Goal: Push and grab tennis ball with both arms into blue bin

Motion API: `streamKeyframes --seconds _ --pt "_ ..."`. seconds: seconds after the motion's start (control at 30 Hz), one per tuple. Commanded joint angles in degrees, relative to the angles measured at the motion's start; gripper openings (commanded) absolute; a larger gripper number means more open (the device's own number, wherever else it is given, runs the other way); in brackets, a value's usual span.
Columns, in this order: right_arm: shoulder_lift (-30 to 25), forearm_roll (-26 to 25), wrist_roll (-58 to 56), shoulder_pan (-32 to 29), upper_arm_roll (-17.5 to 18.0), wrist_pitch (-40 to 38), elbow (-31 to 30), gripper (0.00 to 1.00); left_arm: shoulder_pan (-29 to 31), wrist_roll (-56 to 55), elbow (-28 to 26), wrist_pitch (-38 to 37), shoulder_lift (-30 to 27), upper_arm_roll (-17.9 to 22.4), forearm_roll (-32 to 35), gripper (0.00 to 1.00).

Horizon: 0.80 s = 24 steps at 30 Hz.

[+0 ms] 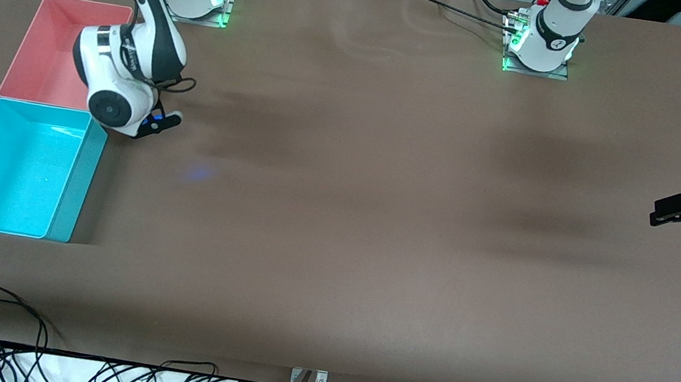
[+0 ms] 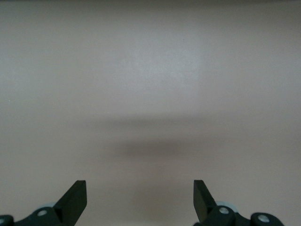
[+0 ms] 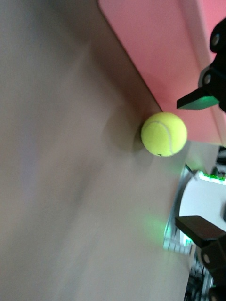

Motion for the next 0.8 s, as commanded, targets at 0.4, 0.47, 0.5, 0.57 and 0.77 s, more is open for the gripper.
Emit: streamKeyframes --seconds 0.4,0.47,0.5,0.57,0.77 --pt "-7.0 -9.8 -11.2 -0.6 -3.2 15.6 -18.2 1.00 0.2 0.9 0.3 -2.2 -0.6 -0.1 0.8 1.00" --pt "-6.9 -10.2 -12.9 -0.6 -4.3 18.1 -19.2 1.00 0.2 0.9 0.4 -2.4 -0.6 -0.1 0.8 1.00" --pt "-7.0 -10.3 -13.4 -0.6 -4.4 19.1 -19.8 1.00 0.2 1.0 0.4 -2.4 -0.6 -0.1 0.8 1.00" --pt "-7.0 -10.4 -14.2 -0.6 -4.4 19.9 -20.0 1.00 0.2 0.9 0.4 -2.5 -0.6 -0.1 0.8 1.00" --pt "-6.7 -10.4 -14.7 -0.6 -4.8 21.1 -22.1 1.00 0.2 0.9 0.4 -2.5 -0.6 -0.1 0.8 1.00"
